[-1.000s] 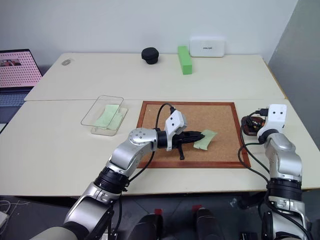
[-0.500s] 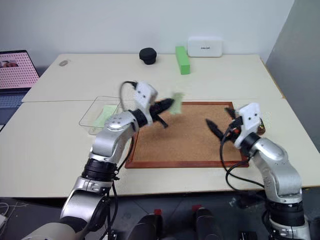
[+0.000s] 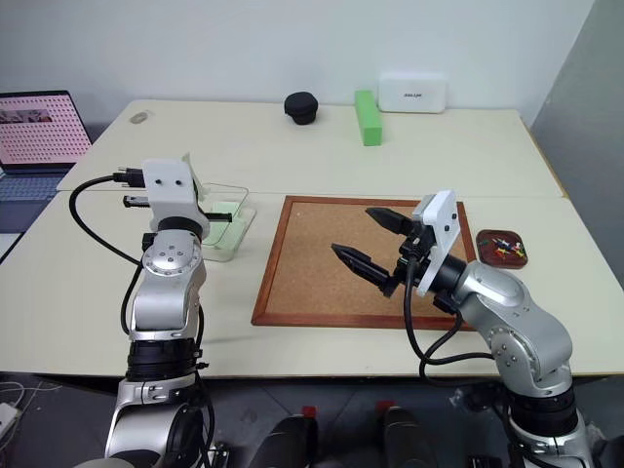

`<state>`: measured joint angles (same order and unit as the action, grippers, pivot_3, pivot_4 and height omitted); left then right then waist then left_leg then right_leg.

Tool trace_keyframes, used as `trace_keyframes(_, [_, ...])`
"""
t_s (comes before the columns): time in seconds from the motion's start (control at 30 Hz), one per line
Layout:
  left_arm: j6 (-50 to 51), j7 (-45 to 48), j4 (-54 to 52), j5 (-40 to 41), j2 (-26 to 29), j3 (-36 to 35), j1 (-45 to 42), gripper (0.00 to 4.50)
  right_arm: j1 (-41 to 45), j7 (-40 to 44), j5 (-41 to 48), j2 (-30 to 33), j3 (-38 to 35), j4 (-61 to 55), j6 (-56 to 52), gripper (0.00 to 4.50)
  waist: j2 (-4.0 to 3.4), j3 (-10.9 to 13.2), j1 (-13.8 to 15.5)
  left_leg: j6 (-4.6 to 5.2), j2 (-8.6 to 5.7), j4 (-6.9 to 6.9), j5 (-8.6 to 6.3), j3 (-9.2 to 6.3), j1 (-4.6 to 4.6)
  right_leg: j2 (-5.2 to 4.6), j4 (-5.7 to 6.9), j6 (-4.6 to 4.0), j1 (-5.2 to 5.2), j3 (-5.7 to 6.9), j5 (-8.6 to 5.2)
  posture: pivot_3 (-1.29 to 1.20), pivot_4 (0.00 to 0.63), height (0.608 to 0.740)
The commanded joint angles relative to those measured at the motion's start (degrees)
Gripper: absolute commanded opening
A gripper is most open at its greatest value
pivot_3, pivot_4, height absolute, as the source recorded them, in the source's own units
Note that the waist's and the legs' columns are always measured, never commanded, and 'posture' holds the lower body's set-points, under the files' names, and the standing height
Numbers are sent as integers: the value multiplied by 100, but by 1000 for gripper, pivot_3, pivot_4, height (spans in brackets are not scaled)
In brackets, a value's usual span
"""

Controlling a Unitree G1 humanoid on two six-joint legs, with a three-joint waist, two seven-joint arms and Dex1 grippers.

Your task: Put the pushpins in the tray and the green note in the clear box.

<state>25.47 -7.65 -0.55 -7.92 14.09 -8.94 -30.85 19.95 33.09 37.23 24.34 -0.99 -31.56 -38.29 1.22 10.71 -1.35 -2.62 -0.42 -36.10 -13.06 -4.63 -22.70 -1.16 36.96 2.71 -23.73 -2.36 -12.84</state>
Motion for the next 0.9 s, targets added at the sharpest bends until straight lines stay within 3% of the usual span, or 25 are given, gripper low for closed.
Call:
trace_keyframes(0.03, [214, -214, -274, -82, -99, -81, 128, 648, 62, 88, -6, 66, -28, -39, 170, 4500, 0, 0, -17, 0, 0, 0, 0, 0, 0, 0, 0, 0, 0, 0, 0, 0, 150, 740])
trace_keyframes(0.2, [259, -262, -234, -82, -95, -72, 110, 1492, -1, 94, -77, 109, -37, 4, 219, 4500, 1, 0, -20, 0, 2, 0, 0, 0, 1, 3, 3, 0, -1, 0, 0, 0, 150, 740])
trace_keyframes(0.5, [165, -126, -171, 27, -108, -26, 50, 3401, -43, 19, -226, 167, -43, 50, 310, 4500, 1, 0, -20, 0, 2, 0, 0, 0, 0, 2, 3, 0, 0, 0, 0, 0, 150, 740])
trace_keyframes(0.67, [-115, 931, -390, 704, -313, 349, 231, 4389, -142, -649, -1319, 149, 70, 472, 727, 4500, 1, 0, -17, -1, 0, 0, 0, 2, 0, 1, 2, -1, 0, -1, 0, 0, 150, 740])
trace_keyframes(0.9, [98, 1508, -1059, 1267, -704, 691, 1195, 4389, -414, -2056, -2488, -457, 126, 983, 926, 4500, 1, 0, -31, -2, 3, 4, 1, 7, 0, -1, 3, -4, -6, -8, 0, 0, 150, 740])
